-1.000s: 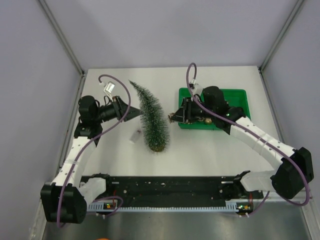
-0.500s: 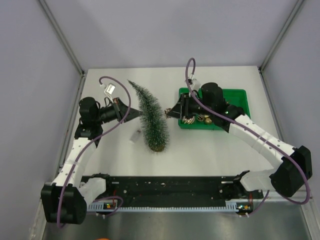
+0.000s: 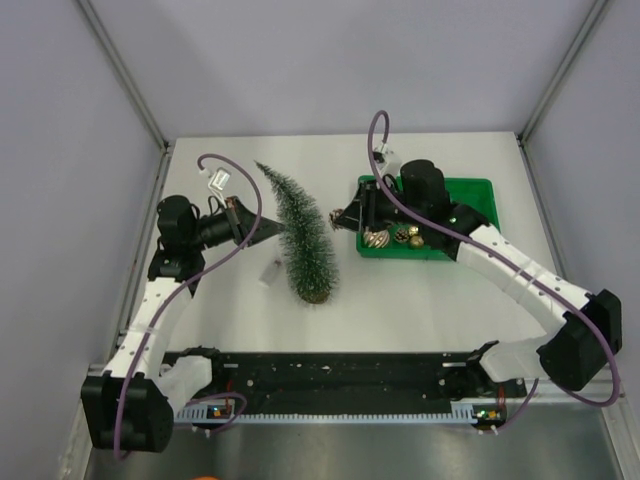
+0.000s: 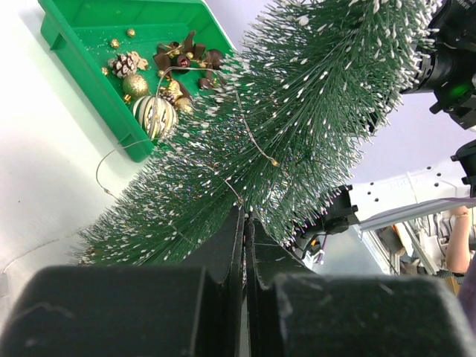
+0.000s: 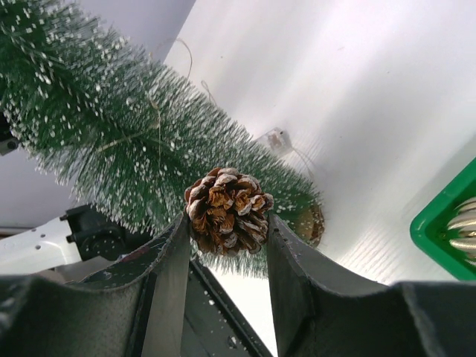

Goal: Decorate the small christmas tree

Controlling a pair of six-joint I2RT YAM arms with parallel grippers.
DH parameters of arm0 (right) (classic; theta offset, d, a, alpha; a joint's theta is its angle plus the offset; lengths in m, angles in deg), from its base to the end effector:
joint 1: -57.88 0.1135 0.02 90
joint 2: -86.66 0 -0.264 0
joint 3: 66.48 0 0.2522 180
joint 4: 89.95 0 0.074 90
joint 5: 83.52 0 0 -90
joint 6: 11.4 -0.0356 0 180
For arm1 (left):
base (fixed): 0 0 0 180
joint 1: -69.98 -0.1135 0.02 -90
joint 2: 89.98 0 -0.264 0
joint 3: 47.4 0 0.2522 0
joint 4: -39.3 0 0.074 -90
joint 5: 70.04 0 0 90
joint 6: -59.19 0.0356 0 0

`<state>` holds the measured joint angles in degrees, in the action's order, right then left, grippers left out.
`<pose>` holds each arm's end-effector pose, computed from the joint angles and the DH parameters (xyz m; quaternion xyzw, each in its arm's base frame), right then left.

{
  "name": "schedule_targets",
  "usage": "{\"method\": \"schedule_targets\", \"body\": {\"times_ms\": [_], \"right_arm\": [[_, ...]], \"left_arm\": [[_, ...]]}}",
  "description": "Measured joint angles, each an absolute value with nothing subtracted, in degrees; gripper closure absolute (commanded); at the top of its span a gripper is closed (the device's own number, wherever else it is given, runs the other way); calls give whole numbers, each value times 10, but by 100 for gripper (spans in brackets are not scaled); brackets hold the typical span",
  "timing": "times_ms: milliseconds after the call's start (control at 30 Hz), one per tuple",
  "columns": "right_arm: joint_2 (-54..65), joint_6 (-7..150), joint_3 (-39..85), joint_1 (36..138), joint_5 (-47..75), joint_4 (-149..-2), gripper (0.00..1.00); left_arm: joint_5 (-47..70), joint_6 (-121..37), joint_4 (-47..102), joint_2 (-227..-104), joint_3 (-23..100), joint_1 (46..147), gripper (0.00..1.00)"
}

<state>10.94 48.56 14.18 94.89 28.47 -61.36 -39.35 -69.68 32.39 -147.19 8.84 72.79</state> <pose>0.2349 0.1937 0.3481 -0.1541 0.8138 0.4298 0.3596 0.2187 -0.0414 0.3185 0.1062 0.7237 -0.5517 0.4007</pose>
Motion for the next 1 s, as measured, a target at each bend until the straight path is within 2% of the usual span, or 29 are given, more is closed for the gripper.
{"method": "schedule_targets", "body": {"times_ms": [400, 1000], "right_arm": [[99, 512, 157, 949, 249, -601, 73], [114, 488, 61, 951, 260, -632, 76]], "left_arm": [[-394, -682, 310, -1465, 88, 728, 100], [-394, -682, 307, -1463, 88, 728, 100]]}}
